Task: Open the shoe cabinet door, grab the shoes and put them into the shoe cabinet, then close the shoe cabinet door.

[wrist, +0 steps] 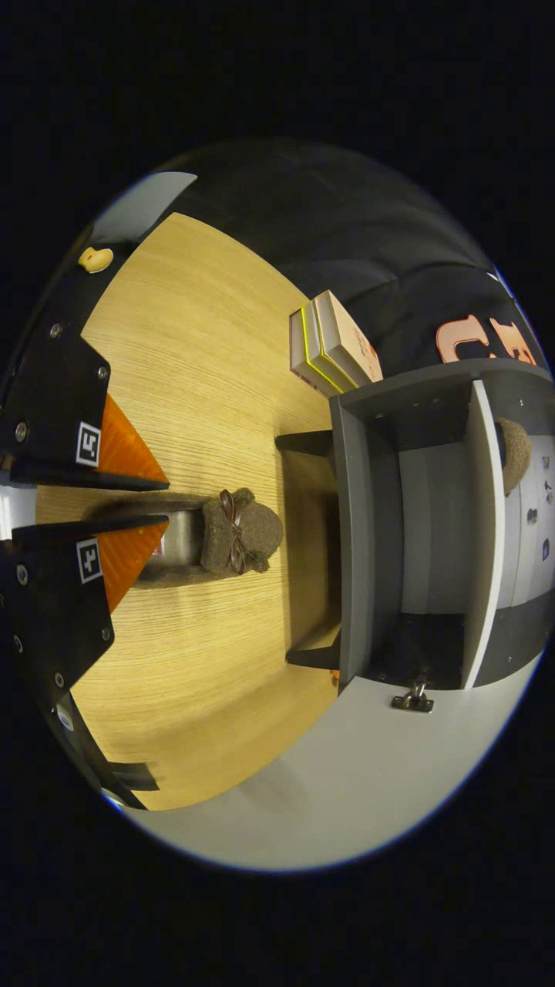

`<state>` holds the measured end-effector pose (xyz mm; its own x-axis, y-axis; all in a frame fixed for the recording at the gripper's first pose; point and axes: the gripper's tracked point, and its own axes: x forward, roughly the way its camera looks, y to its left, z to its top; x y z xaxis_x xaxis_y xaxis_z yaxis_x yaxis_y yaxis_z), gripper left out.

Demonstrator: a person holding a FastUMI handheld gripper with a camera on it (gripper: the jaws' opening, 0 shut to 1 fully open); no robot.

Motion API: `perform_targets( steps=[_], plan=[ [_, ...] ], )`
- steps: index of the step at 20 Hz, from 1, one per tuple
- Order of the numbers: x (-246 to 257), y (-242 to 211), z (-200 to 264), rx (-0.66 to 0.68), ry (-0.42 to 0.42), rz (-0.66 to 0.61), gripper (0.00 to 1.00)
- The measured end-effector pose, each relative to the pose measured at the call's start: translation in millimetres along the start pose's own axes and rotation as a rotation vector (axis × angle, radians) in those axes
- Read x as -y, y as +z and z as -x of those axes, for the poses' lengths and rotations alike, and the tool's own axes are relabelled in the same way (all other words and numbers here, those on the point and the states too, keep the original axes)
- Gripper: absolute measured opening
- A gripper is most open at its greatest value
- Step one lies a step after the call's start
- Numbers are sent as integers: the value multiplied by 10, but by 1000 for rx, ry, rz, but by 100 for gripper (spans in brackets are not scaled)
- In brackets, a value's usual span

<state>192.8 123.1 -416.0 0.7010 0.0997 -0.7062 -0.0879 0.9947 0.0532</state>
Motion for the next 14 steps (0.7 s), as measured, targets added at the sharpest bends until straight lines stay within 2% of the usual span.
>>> perform_targets(
  steps=[8,14],
  plan=[
    [-4,82,-720,-32,13,-66,20],
    [6,218,-949,-9,4,-72,17]
  ],
)
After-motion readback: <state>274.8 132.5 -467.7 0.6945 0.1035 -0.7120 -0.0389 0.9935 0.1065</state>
